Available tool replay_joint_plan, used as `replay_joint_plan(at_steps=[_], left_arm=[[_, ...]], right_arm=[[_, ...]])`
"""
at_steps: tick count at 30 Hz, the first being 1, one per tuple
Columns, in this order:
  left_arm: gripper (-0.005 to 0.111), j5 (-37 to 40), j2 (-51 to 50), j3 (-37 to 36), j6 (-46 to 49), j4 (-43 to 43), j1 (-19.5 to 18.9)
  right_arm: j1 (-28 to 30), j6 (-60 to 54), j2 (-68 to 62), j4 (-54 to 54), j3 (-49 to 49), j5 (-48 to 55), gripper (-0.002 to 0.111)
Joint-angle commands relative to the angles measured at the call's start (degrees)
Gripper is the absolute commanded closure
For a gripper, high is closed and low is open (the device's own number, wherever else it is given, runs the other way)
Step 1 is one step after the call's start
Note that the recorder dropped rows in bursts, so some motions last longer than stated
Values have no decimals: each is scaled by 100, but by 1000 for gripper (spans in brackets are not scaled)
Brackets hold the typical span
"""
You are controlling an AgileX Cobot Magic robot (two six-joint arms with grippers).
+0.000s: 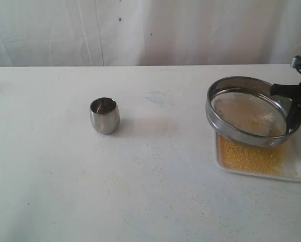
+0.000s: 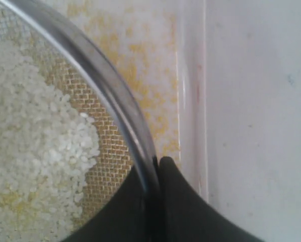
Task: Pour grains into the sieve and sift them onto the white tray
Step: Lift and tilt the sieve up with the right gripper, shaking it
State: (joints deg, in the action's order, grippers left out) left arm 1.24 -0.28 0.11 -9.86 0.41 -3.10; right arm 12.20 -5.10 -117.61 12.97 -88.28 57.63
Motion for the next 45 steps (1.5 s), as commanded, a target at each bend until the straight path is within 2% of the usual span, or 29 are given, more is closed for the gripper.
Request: replay_joint_plan(at_steps=[1,4,6,8,9,10,12,14,16,19,23,25,28,31,33,35,38,40,42,43,45], left_arm=[[107,-23,28,-11,-46,5,45],[107,-23,28,-11,-46,5,45],[107,-23,28,-11,-46,5,45],[107,-23,28,-11,-46,5,45],[107,-23,28,-11,-46,5,45],[107,-23,28,-11,-46,5,45],[107,-23,28,-11,-46,5,45],[107,-23,28,-11,-46,5,45],[107,-23,28,-11,-46,5,45],[107,-23,28,-11,-46,5,45],[107,-23,28,-11,-46,5,45],[107,-23,28,-11,-46,5,45],[107,-23,28,-11,-46,5,45],[107,-23,28,-11,-46,5,45],[107,-23,28,-11,-46,5,45],[107,-23,28,-11,-46,5,45],[107,-23,28,-11,-46,5,45],[107,-23,28,-11,-46,5,45],[107,-23,28,-11,-46,5,45],[107,-23,28,-11,-46,5,45],[107,-23,28,-11,-46,5,45]], right_arm=[[22,-187,85,131,4,918,108],[68,-15,85,44,-127,-483,108],[86,444,85,24,-227,19,108],[86,129,85,-76,-195,1117,108],[86,-41,85,-112,-146,1234,108],[86,-195,85,-162,-129,1234,108],[98,-183,85,-273,-129,588,108],[152,293,85,-376,-140,-119,108],[161,629,85,-395,-140,-1,108],[150,403,85,-512,-91,503,108],[173,510,85,-602,-93,-612,108],[182,798,85,-481,-102,-328,108],[83,437,85,-465,24,795,108],[36,59,85,-509,79,89,108],[36,510,85,-482,79,-693,108],[36,807,85,-452,79,-298,108],[-22,375,85,-502,148,501,108],[-22,84,85,-527,157,146,108],[26,306,85,-541,146,-730,108],[40,510,85,-495,136,-845,108],[40,853,107,-451,136,-421,108]])
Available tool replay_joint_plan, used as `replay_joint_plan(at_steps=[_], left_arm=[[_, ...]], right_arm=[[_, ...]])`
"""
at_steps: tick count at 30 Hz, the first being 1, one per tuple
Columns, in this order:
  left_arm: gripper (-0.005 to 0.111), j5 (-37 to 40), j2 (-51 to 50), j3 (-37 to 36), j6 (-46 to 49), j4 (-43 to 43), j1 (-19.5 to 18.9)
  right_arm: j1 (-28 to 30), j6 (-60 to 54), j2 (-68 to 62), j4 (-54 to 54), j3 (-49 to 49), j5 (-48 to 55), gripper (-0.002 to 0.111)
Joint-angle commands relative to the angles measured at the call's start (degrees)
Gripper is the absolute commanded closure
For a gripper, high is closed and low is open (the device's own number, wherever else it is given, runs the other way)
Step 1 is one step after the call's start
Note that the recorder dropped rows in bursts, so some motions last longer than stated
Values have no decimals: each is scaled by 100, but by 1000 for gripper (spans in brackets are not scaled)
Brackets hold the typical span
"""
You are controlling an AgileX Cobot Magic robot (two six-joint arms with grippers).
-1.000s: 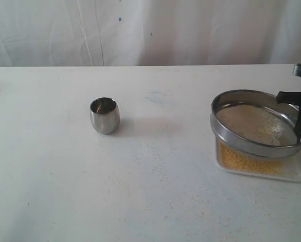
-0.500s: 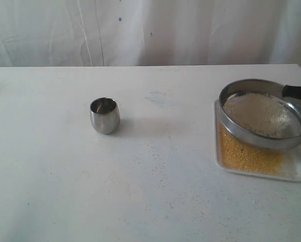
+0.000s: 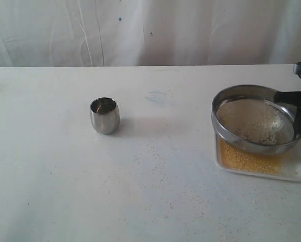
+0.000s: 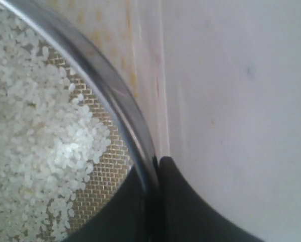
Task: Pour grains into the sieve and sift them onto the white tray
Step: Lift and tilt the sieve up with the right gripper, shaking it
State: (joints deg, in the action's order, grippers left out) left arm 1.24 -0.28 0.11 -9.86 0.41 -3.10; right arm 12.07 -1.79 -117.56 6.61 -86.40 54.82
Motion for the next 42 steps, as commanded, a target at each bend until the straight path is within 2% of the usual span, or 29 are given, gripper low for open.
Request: replay_joint_plan(at_steps=[1,4,7,9,11,13,16,18,23,28,31,33,36,38,40,41,42], left_arm=[[107,-23,28,-11,-46,5,45],[107,-23,28,-11,-46,5,45],[107,-23,28,-11,-46,5,45],[107,-23,28,-11,-46,5,45],[107,-23,28,-11,-46,5,45],[107,-23,28,-11,-46,5,45],[107,-23,28,-11,-46,5,45],[107,-23,28,-11,-46,5,45],[107,-23,28,-11,-46,5,45],[107,-23,28,-11,-46,5,45],[107,-23,28,-11,-46,5,45],[107,-23,28,-11,-46,5,45],[107,-23,28,-11,-46,5,45],[107,-23,28,-11,-46,5,45],[107,-23,28,-11,-46,5,45],[107,-23,28,-11,-46,5,45],[107,-23,28,-11,-46,5,45]], right_arm=[[42,387,103,185,-28,345,108],[-9,-43,103,95,-3,507,108],[33,179,103,130,-105,-397,108],[33,581,115,293,-157,-129,108],[33,362,140,316,-151,611,108],[8,101,140,246,-143,832,108],[33,75,140,156,-208,78,108],[49,448,152,169,-220,-382,108],[-7,374,152,237,-134,932,108],[29,401,152,233,-236,-191,108],[19,583,152,362,-212,587,108],[-40,210,152,363,-96,892,108],[-39,-15,152,346,-106,84,108],[-2,220,152,359,-106,-446,108],[-3,417,152,383,-106,138,108],[-28,116,152,383,10,756,108],[-33,-114,152,383,66,741,108]])
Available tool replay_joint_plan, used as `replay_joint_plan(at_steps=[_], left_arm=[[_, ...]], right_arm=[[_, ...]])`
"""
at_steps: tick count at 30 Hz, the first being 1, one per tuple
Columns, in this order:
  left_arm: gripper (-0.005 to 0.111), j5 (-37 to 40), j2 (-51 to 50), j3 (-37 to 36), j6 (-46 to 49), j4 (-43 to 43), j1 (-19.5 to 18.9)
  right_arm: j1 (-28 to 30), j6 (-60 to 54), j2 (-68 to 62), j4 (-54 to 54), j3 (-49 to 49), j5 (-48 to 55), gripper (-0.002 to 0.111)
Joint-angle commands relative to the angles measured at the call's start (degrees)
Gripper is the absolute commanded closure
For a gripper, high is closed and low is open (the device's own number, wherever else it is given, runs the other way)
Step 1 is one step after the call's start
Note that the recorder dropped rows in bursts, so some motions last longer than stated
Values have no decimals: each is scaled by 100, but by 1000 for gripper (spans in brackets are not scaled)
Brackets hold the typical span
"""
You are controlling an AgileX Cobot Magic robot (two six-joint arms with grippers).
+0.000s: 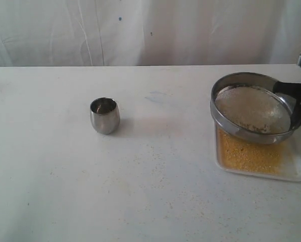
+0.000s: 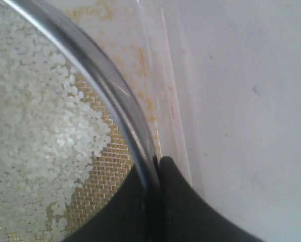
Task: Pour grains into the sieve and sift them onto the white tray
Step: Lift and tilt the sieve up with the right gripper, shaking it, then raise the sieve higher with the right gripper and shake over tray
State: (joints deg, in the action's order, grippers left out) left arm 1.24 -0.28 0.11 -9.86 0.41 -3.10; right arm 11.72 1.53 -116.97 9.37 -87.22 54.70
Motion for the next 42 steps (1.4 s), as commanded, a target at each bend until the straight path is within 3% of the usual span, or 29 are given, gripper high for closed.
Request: replay_joint_plan(at_steps=[1,3,16,42], left_arm=[[107,-23,28,-11,-46,5,45],[107,-23,28,-11,-46,5,45],[107,-23,28,-11,-46,5,45],[107,-23,28,-11,-46,5,45]], right_arm=[[2,-489,92,34,148,150,108],[26,-19,119,21,136,-187,108],[-25,-303,1303,108,1677,-2174,108],[-25,-435,1619,86,2536,-4706,108]])
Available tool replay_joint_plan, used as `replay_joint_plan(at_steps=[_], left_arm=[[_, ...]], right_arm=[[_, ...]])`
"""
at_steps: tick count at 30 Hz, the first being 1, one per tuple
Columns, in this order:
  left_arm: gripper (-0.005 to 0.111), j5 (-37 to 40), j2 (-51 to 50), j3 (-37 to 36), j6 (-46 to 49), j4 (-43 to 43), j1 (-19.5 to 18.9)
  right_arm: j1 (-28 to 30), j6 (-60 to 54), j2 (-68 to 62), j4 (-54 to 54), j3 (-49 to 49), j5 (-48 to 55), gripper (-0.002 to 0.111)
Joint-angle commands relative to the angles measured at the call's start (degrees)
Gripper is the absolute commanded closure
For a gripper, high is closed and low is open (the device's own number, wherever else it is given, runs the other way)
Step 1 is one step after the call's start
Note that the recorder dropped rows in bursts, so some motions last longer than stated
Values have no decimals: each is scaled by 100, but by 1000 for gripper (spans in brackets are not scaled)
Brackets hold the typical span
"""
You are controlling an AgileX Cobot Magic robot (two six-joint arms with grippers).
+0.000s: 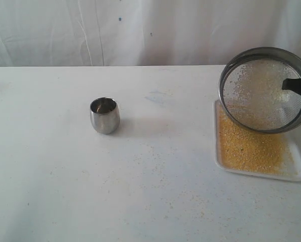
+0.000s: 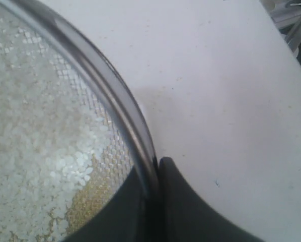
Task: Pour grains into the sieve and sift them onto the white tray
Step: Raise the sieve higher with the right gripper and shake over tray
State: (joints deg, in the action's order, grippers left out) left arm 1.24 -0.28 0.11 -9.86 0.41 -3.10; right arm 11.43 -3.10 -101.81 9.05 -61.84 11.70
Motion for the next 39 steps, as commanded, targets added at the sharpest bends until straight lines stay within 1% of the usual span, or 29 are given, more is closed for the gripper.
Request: replay_joint_plan(at_steps=[1,32,36,39], left_arm=[[107,-23,28,-11,-46,5,45],[107,-23,28,-11,-46,5,45],[107,-23,28,-11,-46,5,45],[107,-23,28,-11,-46,5,45]], right_arm=[[4,28,103,118,-2,-418,108],[4,28,103,118,-2,-691,108],[4,28,103,139,-83,184,108],[4,142,103,139,-317,883,108]])
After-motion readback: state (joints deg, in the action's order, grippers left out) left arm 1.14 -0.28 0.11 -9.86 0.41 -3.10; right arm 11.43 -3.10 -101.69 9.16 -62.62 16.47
